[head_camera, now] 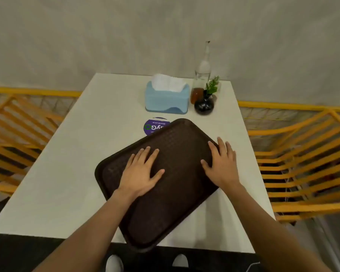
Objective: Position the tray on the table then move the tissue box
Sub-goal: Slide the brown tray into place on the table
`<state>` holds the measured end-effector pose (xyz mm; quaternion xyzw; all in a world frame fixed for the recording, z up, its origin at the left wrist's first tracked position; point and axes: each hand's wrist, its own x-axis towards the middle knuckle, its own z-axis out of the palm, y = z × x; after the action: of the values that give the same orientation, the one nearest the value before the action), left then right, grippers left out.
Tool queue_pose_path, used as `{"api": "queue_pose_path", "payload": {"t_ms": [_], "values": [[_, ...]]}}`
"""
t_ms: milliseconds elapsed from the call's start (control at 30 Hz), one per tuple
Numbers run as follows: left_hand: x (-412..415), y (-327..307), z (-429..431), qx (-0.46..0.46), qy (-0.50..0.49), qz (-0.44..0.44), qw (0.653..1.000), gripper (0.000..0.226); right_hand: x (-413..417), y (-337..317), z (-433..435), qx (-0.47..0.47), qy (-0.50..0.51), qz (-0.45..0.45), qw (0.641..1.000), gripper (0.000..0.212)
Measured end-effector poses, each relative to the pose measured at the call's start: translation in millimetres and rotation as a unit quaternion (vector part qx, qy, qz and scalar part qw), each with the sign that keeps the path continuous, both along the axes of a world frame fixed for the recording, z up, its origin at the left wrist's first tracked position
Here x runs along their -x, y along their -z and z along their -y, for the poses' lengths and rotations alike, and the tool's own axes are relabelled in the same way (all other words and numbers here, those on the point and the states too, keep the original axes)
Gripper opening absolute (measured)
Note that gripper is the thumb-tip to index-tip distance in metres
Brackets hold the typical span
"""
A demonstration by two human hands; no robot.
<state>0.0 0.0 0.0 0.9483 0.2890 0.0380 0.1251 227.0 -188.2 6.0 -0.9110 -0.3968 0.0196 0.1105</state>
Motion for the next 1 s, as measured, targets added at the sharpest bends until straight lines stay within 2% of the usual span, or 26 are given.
{"api": "queue_pose_path", "payload": {"t_ms": [133, 300, 767, 833, 900, 1000], "values": [[6, 19, 15, -0.004, 0.005, -0.041, 0.999, 0.078, -2, 13, 15, 0.038, 0.059, -0.022, 0.997, 0.073], [9, 24, 27, -0.023, -0.015, -0.041, 0.999, 0.076, -4, 20, 18, 0.031, 0.031, 0.002, 0.999, 0.067], [63, 9, 26, -0.043, -0.133, -0.081, 0.987, 0.079, -22, 9, -88, 0.068, -0.158, 0.020, 0.985, 0.053], [67, 4, 22, -0.031, -0.144, -0.100, 0.984, 0.079, -11, 2, -102, 0.017, -0.147, 0.005, 0.989, 0.050], [70, -3, 13, -0.007, -0.144, -0.103, 0.984, 0.076, 9, -8, -105, -0.089, -0.113, -0.030, 0.989, 0.044], [78, -15, -15, 0.020, -0.122, -0.039, 0.992, 0.057, 47, -16, -87, -0.222, -0.049, -0.054, 0.972, 0.034]]}}
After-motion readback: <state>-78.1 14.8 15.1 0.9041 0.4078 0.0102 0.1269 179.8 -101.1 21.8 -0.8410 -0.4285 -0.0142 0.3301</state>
